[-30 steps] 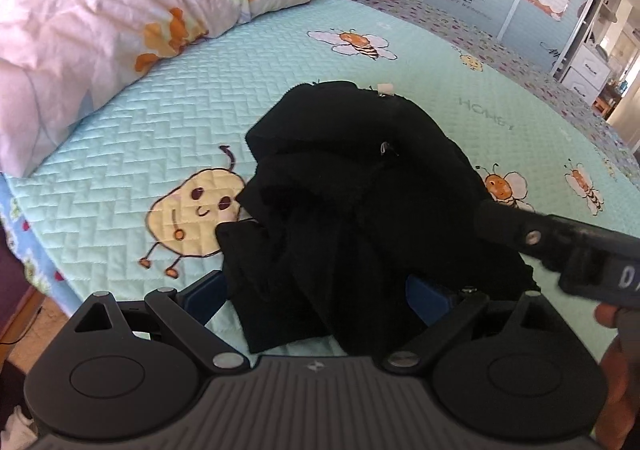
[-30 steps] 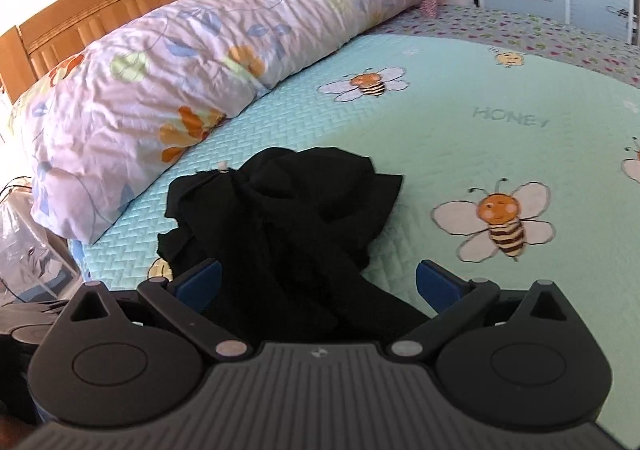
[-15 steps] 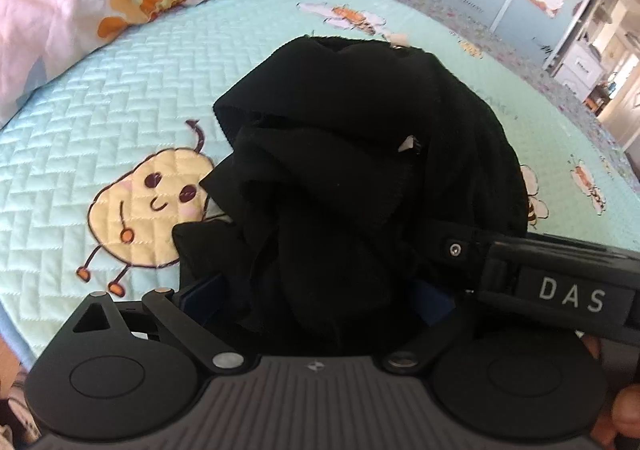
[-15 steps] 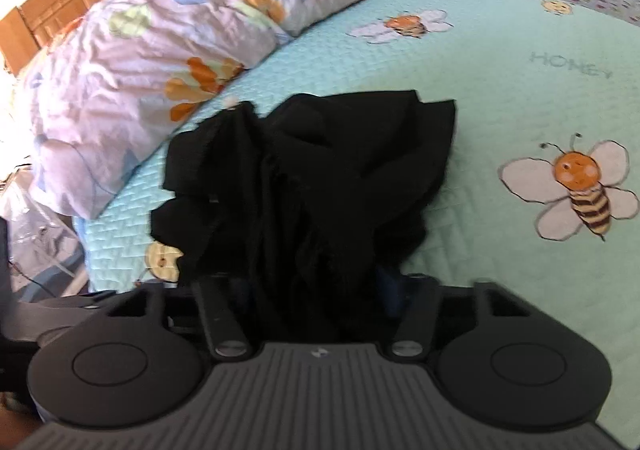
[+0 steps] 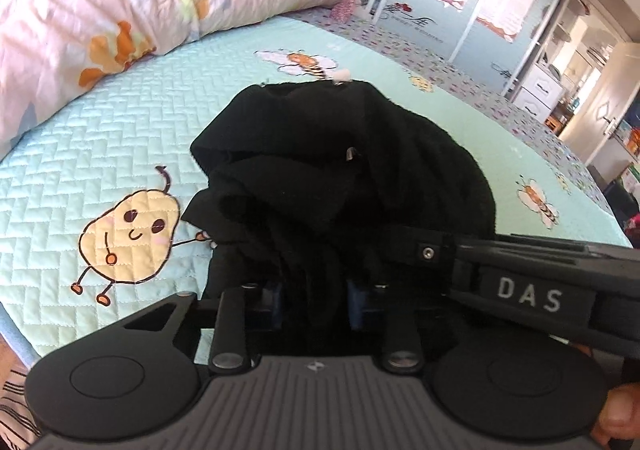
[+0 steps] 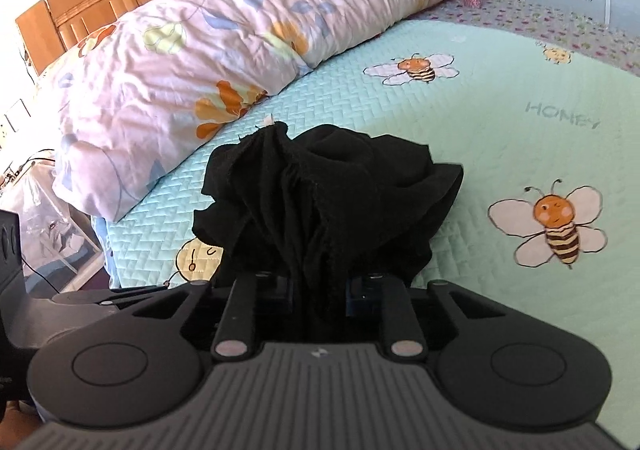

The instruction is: Fold clothes

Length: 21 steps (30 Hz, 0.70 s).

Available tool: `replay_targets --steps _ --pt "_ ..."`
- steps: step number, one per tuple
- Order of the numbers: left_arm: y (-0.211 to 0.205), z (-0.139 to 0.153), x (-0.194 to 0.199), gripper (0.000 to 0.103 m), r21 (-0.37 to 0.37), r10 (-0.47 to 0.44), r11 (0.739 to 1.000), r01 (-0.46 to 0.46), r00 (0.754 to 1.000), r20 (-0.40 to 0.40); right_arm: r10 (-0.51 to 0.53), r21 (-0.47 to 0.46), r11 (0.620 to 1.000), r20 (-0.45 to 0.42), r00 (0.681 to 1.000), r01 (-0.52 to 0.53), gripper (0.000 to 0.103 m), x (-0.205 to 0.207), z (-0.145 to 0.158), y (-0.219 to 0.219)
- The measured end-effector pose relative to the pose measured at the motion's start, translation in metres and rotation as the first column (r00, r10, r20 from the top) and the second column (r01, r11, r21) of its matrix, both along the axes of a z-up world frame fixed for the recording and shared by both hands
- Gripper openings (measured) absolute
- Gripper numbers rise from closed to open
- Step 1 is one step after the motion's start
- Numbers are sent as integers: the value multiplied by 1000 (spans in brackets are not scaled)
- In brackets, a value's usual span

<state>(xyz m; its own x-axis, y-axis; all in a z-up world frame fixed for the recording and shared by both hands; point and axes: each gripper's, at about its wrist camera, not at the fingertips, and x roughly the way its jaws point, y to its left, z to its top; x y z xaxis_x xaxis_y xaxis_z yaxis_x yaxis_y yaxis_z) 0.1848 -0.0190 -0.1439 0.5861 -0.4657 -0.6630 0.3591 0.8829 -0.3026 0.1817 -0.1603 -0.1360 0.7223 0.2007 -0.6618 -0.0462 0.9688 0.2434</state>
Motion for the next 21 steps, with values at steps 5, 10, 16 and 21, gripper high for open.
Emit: replay_targets --steps 5,10,16,21 --pt "-9 19 -14 24 -20 -40 999 40 999 33 -35 -23 999 40 999 36 20 -19 20 -8" --pt "-24 41 -33 23 -29 -97 995 99 992 79 -71 -16 997 83 994 73 19 -45 42 -27" --pt "-55 73 -63 23 -25 -188 981 194 971 145 -141 -4 990 146 979 143 19 -86 74 -57" --pt "-87 96 -91 23 -23 -266 961 275 945 193 -206 -6 977 200 958 211 19 -127 100 -85"
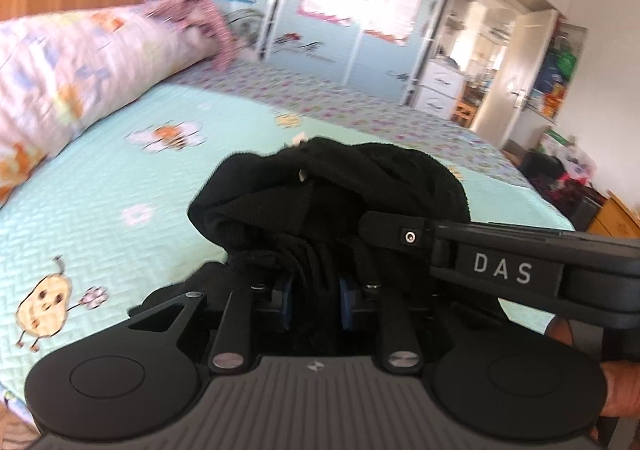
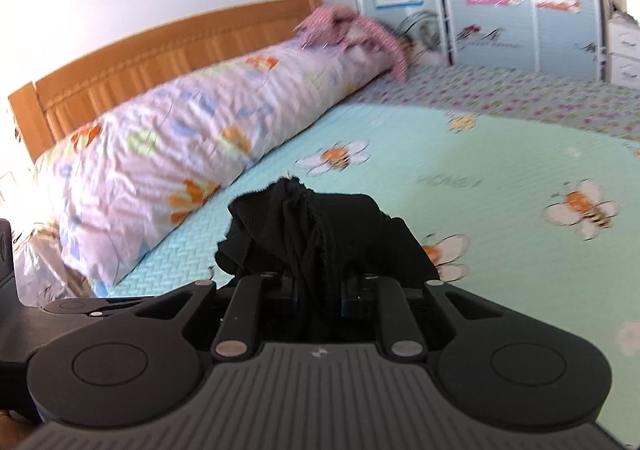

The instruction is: Fold clothes

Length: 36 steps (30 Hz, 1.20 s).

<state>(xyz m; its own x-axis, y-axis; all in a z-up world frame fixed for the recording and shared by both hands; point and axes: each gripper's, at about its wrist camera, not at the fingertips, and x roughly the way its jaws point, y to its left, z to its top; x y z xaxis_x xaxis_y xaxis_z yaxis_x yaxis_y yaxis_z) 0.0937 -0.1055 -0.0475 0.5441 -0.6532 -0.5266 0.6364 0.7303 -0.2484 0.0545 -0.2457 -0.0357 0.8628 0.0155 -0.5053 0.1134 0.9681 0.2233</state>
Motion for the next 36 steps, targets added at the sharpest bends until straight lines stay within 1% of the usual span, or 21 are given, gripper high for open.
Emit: replay_targets --steps 4,7,12,17,25,33,36 --pt "-31 16 -24 23 -4 -78 997 78 996 39 -68 -9 998 43 997 68 19 -38 19 -26" --pt "-58 26 -41 23 -4 -137 990 138 989 63 -119 -10 993 70 990 120 19 -67 31 -47" --pt "-103 37 -67 23 -15 -230 972 232 969 89 -207 -21 977 112 972 210 19 -118 48 -81" --pt "-145 46 -95 23 -23 -315 947 320 943 110 -288 -36 955 141 947 296 19 -160 60 -112" --pt "-200 54 -136 23 -24 -427 901 433 896 126 -410 -44 905 176 895 423 19 -218 67 -151" --pt "-235 53 -170 23 -23 -511 856 517 851 124 -495 -47 859 179 850 510 19 -254 66 -184" --pt "-248 51 -184 23 -12 -537 841 541 836 118 -526 -44 840 177 832 540 19 -265 63 -195"
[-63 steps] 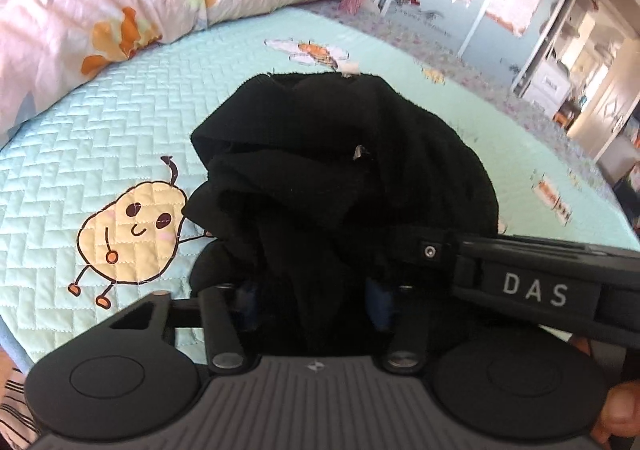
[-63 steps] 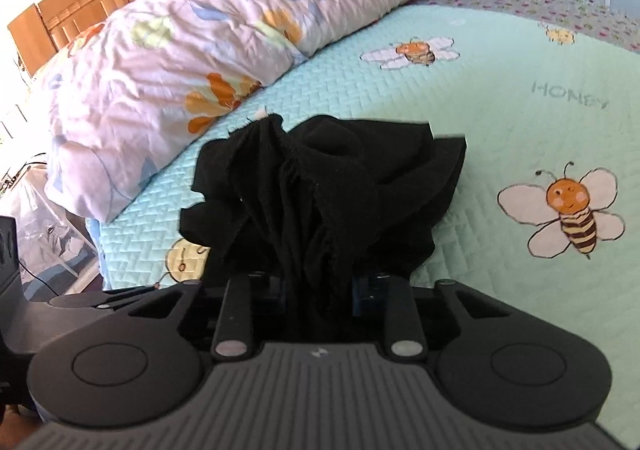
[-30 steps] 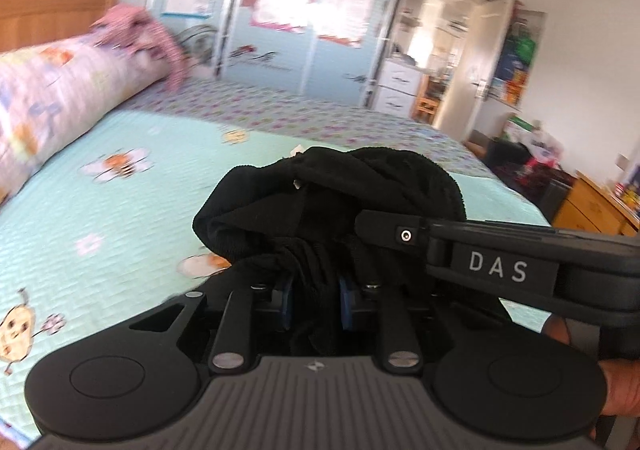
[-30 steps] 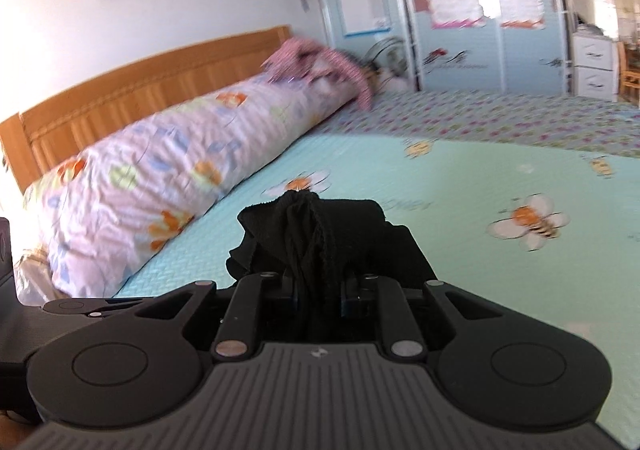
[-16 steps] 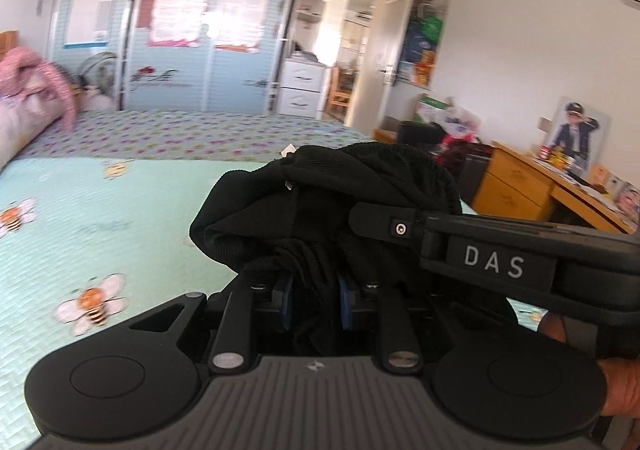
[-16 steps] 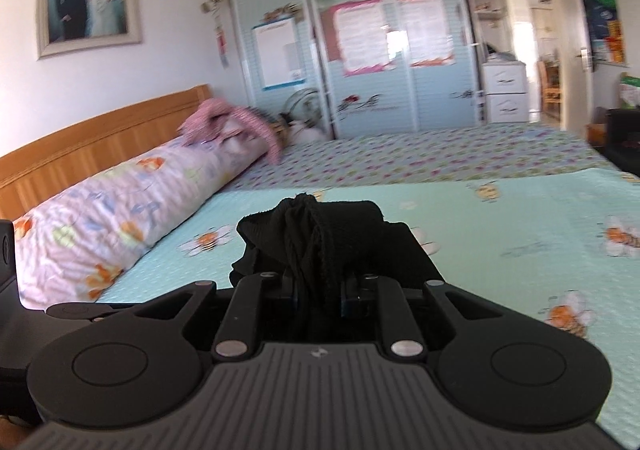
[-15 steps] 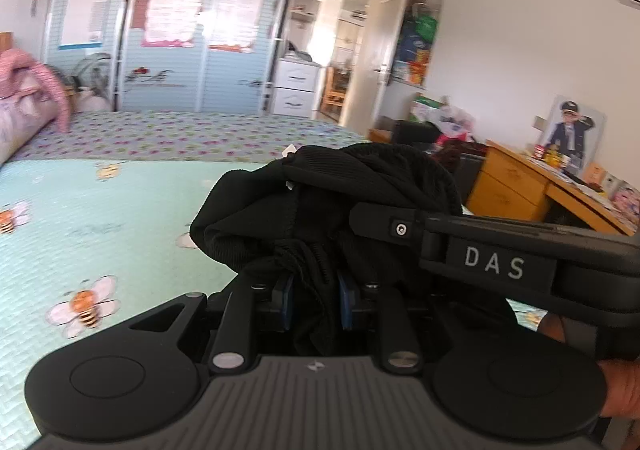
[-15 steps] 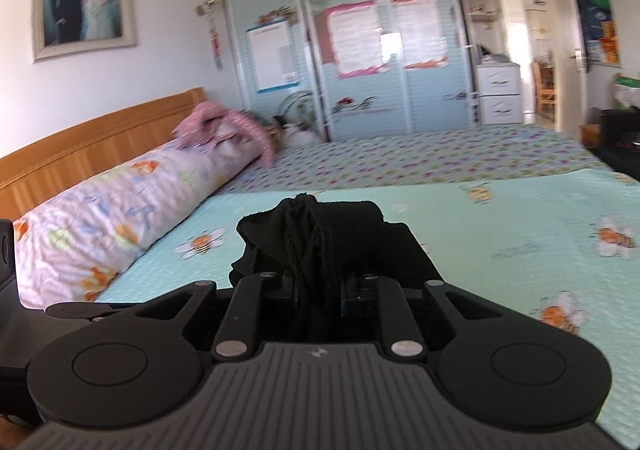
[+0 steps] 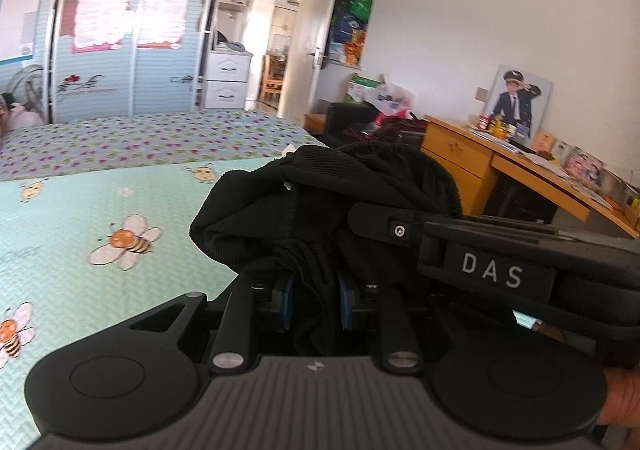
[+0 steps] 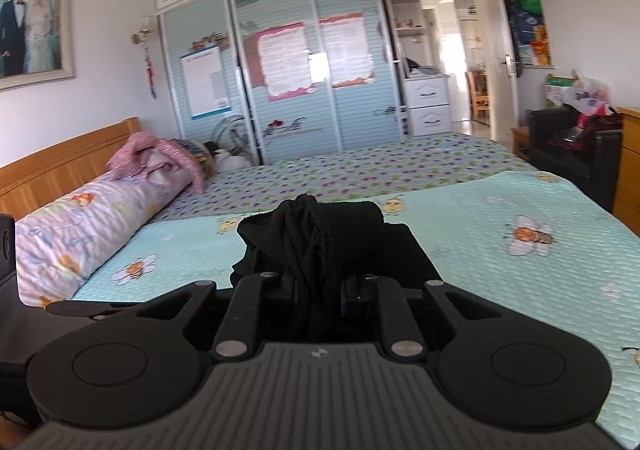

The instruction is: Fold clothes

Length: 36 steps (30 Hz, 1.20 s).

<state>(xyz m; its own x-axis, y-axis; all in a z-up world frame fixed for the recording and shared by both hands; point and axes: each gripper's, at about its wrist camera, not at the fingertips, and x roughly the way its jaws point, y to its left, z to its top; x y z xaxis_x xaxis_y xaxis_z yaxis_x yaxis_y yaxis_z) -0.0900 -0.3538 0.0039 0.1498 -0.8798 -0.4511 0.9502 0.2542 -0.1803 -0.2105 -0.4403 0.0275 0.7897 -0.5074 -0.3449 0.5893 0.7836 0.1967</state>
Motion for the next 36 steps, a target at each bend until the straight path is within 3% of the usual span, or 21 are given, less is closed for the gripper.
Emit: replay_targets --steps 17,20,22,24,25,26,36 --pt "-42 -37 -18 25 135 -45 990 46 999 -10 -85 105 990 -65 994 92 20 -20 -47 -37" --pt "-43 -42 -19 31 174 -22 985 16 999 31 -93 153 983 -89 992 106 26 -17 -58 -41" --pt "-42 -42 -19 36 192 -6 981 -7 997 70 -105 205 970 -116 988 127 37 -14 -68 -44" --pt "-41 -44 -18 48 217 2 976 -23 995 96 -121 257 955 -125 985 150 54 -15 -78 -45" --pt "-40 -44 -17 57 225 3 974 -26 995 101 -125 267 951 -126 984 155 58 -16 -81 -44" --pt "-39 -45 -16 58 231 4 972 -29 995 104 -126 267 951 -124 984 156 62 -17 -83 -43" --pt "-38 -55 -20 61 289 -4 957 -25 995 100 -121 283 946 -143 982 158 66 -25 -93 -37"
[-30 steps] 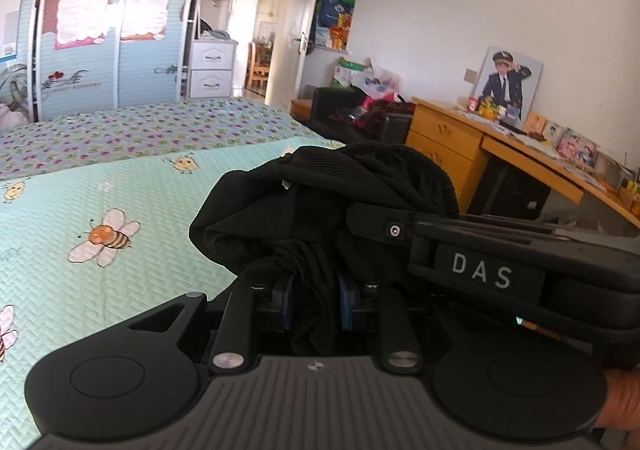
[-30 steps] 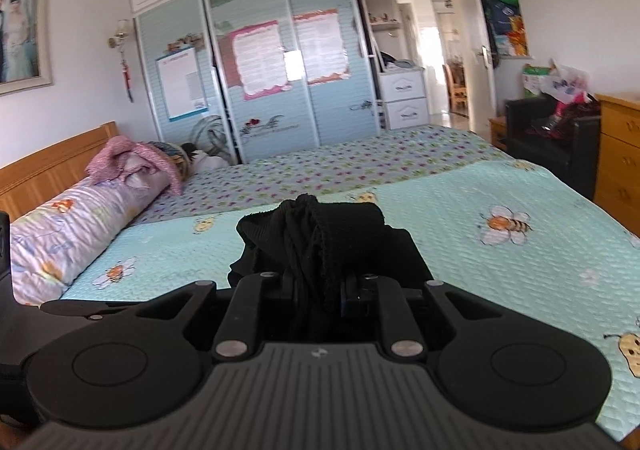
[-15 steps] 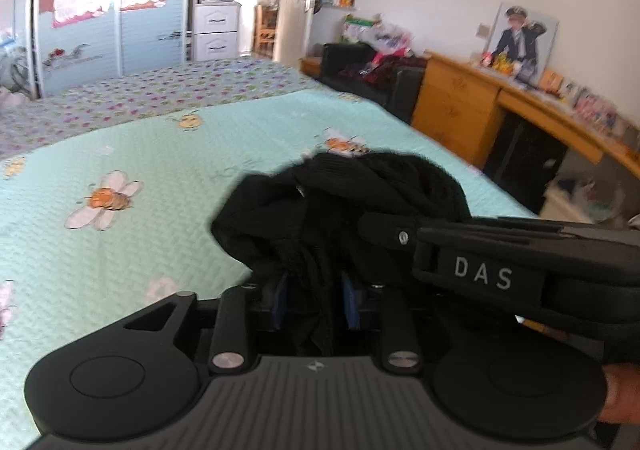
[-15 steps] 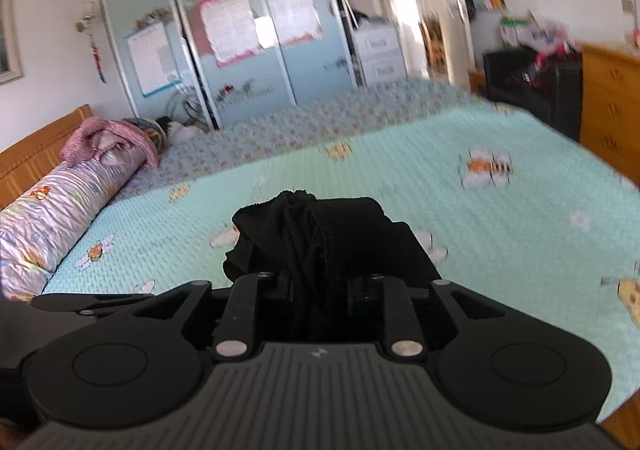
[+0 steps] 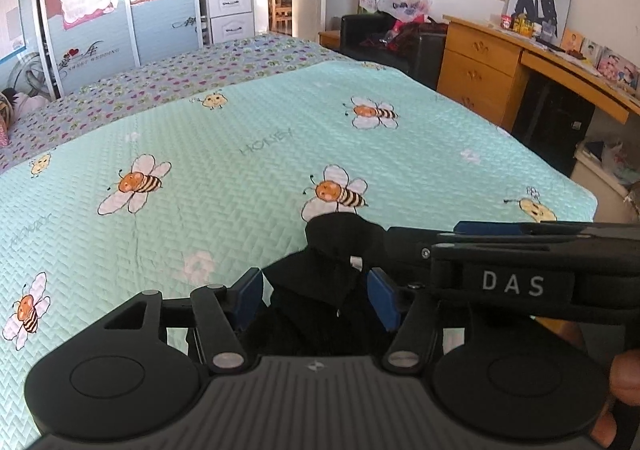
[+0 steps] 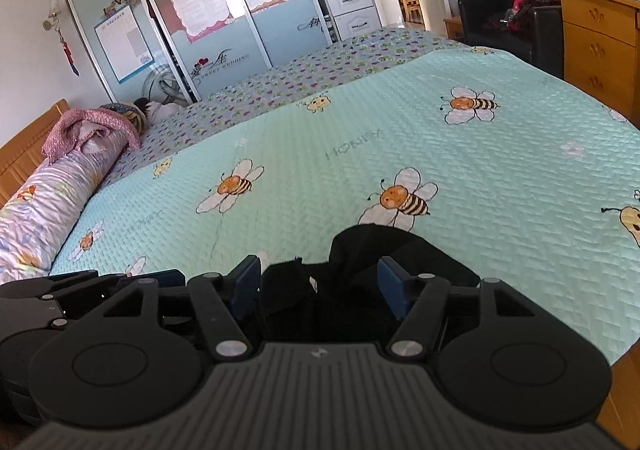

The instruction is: Fold clothes

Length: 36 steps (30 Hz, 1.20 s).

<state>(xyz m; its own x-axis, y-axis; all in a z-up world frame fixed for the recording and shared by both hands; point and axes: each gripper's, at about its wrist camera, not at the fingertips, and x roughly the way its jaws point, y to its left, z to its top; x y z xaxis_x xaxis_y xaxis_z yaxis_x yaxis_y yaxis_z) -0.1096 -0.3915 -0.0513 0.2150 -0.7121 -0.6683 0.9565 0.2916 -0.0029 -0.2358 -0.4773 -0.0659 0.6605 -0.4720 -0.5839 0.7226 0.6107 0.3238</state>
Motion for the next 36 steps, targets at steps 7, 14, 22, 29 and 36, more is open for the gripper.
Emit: replay_targets --steps 7,14,22,29,36 --pt "-1 -12 -4 64 44 -9 999 9 1000 0 -4 16 1000 -13 1000 4 66 -6 -6 0" --pt "-2 -29 -8 66 107 -14 994 15 1000 -10 -1 9 1000 -51 999 2 67 -9 -9 3" --pt "5 -49 -7 68 165 -6 986 12 999 -38 -5 18 1000 -87 996 7 73 -15 -22 8" --pt "16 -68 -12 68 230 -33 972 42 998 -44 -9 75 997 -120 993 18 73 -25 -46 11" --pt "36 -86 -14 68 279 -29 960 27 1000 6 -7 123 992 -168 986 28 73 -39 -69 15"
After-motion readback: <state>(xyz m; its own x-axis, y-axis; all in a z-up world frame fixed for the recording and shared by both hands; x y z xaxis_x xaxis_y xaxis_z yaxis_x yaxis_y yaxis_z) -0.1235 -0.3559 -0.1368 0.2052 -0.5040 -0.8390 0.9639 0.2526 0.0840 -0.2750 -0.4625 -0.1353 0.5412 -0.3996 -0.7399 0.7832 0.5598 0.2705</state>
